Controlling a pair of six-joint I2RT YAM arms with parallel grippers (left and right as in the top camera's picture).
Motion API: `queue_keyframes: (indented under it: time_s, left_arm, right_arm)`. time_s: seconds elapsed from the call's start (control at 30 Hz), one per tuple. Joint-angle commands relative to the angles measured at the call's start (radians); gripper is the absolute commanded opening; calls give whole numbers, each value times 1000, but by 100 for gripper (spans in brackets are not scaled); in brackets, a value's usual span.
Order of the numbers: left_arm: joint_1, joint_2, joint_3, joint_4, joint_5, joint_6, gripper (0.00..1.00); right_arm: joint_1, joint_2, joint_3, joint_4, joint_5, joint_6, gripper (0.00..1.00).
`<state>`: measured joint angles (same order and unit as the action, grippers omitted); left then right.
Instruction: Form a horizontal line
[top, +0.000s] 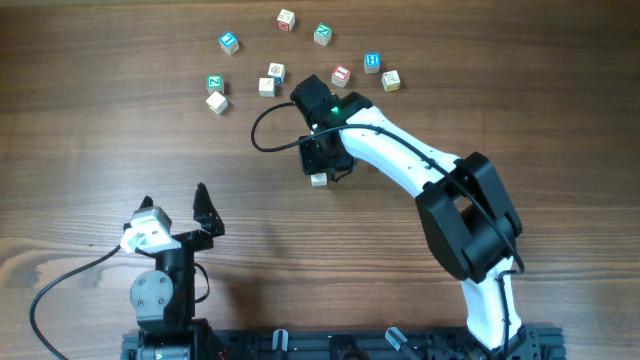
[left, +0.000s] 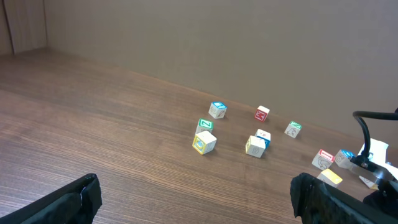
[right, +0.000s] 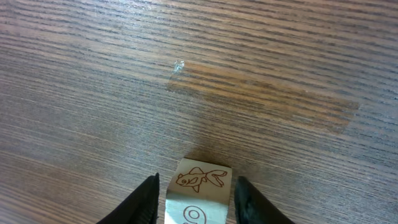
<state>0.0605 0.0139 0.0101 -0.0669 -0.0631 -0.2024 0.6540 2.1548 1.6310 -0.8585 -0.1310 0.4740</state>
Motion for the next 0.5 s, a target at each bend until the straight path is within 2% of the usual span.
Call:
queue_keyframes:
  time_s: [0.0,0.07,0.13,0.23,0.47]
  left_arm:
    - [-3,-7,-5,2,-14,16,100]
    - [-3,-7,-4,2,-14,16,100]
    - [-3,-7,-5,2,-13,16,100]
    - [-3,-7,-5,2,-13,16,100]
    - [-3,-7,-5,2,-13,16,100]
  right_arm:
    - [9,-1,-6,6,-9,3,43]
    - [9,-1,-6,25,-8,-3,45]
    - [9,-1,-6,50,-8,-3,53]
    - [9,-1,-6,72,-8,-3,75]
    - [-10,-28,34,110,-9,-17,79]
